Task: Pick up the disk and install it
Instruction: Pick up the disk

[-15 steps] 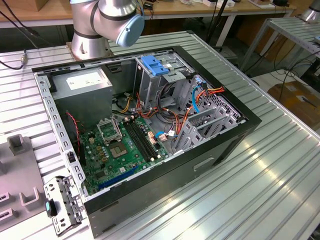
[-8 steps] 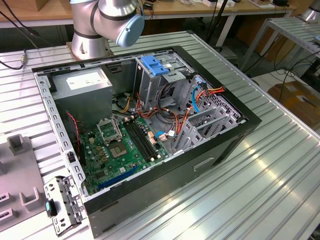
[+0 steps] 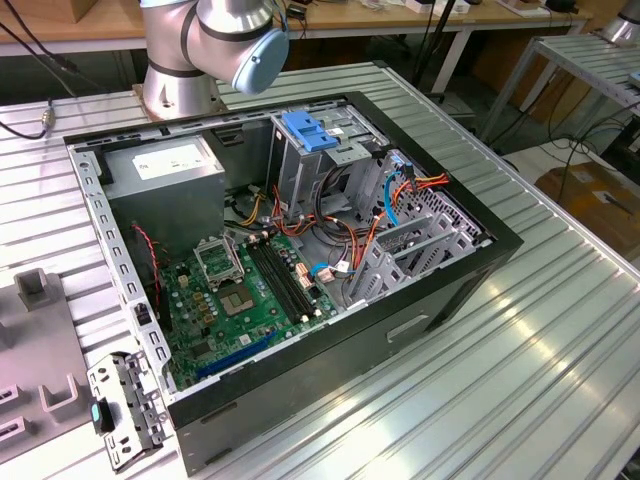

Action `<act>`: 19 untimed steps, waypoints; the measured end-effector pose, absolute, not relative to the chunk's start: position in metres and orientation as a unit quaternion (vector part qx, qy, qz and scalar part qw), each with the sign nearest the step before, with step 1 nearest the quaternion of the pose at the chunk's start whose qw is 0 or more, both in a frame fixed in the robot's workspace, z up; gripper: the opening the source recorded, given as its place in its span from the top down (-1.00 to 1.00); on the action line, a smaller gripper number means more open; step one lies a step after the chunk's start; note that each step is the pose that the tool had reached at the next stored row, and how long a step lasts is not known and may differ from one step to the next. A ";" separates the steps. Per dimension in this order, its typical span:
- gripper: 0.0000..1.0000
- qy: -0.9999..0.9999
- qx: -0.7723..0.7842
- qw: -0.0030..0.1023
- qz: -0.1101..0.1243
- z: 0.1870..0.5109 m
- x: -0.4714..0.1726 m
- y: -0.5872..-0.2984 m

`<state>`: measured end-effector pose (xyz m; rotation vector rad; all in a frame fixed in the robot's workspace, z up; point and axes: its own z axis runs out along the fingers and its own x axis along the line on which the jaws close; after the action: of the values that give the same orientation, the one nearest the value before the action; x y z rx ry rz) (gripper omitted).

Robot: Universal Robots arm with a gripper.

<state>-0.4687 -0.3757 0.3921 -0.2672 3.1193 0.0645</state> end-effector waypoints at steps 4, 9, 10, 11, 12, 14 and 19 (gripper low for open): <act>0.79 0.994 -0.106 0.005 0.021 0.392 -0.469 -0.376; 0.79 0.989 -0.144 0.004 0.021 0.392 -0.468 -0.376; 0.79 0.988 -0.153 0.004 0.021 0.392 -0.468 -0.376; 0.79 0.986 -0.166 0.003 0.021 0.392 -0.468 -0.376; 0.79 0.983 -0.180 0.003 0.021 0.392 -0.468 -0.376; 0.79 0.979 -0.203 0.003 0.021 0.392 -0.468 -0.376; 0.79 0.967 -0.253 0.002 0.021 0.392 -0.468 -0.376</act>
<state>-0.4685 -0.3757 0.3921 -0.7948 3.0353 0.0663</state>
